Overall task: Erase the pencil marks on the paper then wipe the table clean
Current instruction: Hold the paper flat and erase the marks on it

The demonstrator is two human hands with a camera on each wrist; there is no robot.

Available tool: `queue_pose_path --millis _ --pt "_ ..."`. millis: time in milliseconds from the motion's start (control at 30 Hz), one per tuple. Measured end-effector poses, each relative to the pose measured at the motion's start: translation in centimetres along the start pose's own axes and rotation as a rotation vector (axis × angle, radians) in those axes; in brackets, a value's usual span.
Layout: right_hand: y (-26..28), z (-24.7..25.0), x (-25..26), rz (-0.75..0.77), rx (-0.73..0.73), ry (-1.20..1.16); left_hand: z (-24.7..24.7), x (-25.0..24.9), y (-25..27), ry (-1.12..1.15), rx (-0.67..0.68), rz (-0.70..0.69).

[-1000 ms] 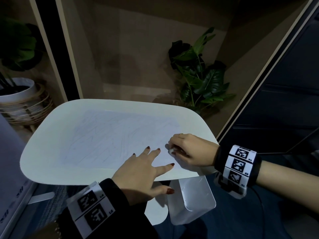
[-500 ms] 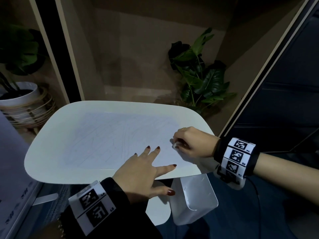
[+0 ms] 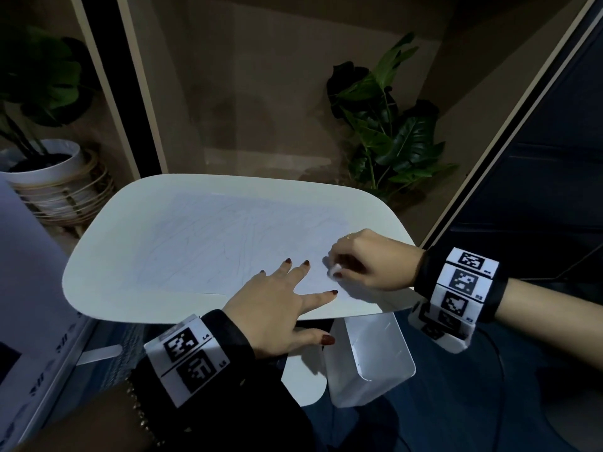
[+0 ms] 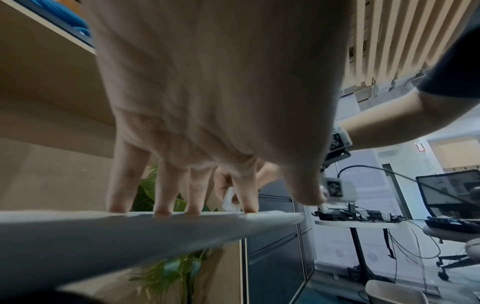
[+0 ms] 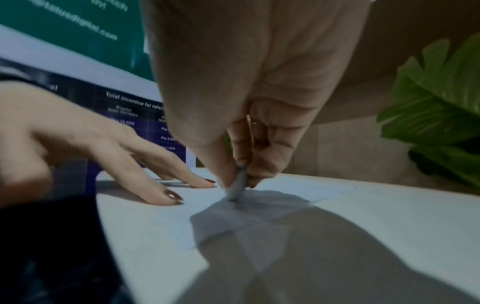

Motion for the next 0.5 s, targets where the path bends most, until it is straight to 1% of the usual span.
queue_pose_path --millis 67,200,233,333,367,400,500 --pt "0.1 -0.1 0.3 0.019 0.009 -0.032 -0.1 0.0 -0.1 -0.004 0.006 0.003" --pt "-0.3 0.0 -1.3 -0.113 -0.047 0.098 -0.2 -0.3 -0.2 -0.012 0.012 0.006" --pt "-0.3 0.0 -1.1 -0.100 -0.048 0.094 -0.2 -0.3 -0.1 -0.012 0.014 0.007" --pt "-0.1 0.0 0.5 0.025 -0.009 -0.011 -0.2 -0.3 -0.2 -0.014 0.016 0.007" --pt "0.0 0.0 0.8 0.043 -0.001 -0.034 -0.2 -0.3 -0.2 -0.013 0.015 0.008" --pt "-0.1 0.1 0.7 0.035 -0.005 -0.034 -0.2 -0.3 -0.3 -0.014 0.014 0.008" --pt "-0.5 0.4 -0.4 -0.051 -0.051 0.044 -0.3 -0.3 -0.2 -0.019 0.013 0.005"
Point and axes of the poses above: each hand's wrist, its own y-axis away from the middle knuckle, its own z-axis out of the back of the hand, x = y × z, the point moved 4 cm from there along -y, towards the middle knuckle, and after that the axes turned 4 degrees about -x, right-handed, at the moved point
